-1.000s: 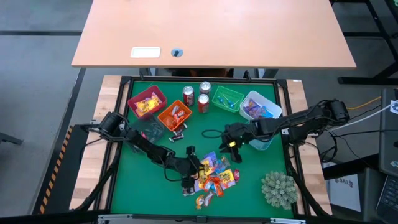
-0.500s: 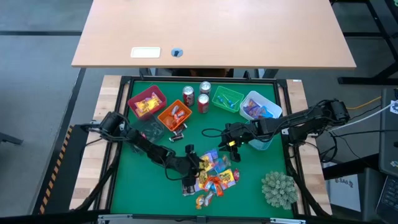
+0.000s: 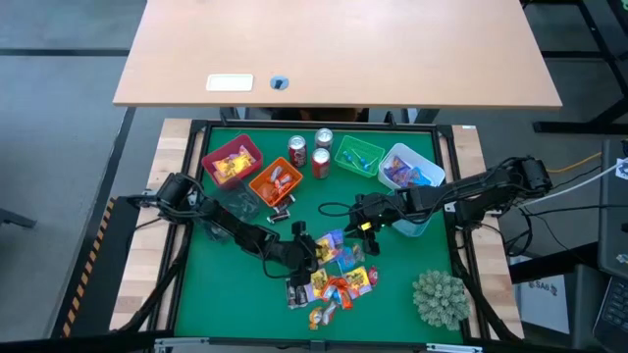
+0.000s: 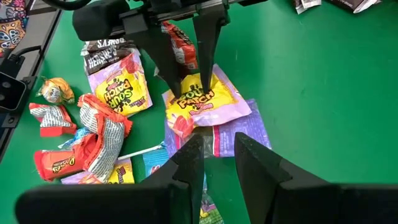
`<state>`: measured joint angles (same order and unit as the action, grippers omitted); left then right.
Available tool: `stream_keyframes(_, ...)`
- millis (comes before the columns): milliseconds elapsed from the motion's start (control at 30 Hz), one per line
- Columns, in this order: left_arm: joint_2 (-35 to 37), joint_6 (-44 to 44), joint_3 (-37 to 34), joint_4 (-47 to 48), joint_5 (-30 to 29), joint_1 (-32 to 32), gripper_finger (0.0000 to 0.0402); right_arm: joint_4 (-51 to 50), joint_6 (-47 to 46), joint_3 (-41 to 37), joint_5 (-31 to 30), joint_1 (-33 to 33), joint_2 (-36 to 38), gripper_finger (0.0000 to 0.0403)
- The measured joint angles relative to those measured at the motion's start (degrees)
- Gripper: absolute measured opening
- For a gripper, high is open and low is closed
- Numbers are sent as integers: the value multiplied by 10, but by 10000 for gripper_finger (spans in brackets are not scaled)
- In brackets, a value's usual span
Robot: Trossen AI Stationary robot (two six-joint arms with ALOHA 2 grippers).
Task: Sort candy
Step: Put the yellow candy into the red bin
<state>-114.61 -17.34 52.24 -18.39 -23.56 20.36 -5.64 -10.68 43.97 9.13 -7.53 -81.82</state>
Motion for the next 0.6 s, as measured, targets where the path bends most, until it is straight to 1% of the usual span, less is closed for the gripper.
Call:
stream_keyframes(233, -1, -4, -1, 0, -2, -1, 51, 0, 0, 0, 0, 0, 0, 87)
stream_keyframes(367, -1, -6, -2, -21, -3, -1, 11, 0, 0, 0, 0, 0, 0, 87)
stream_keyframes(600, 19, -6, -3, -33, 12, -2, 2, 0, 0, 0, 1, 0, 0, 87)
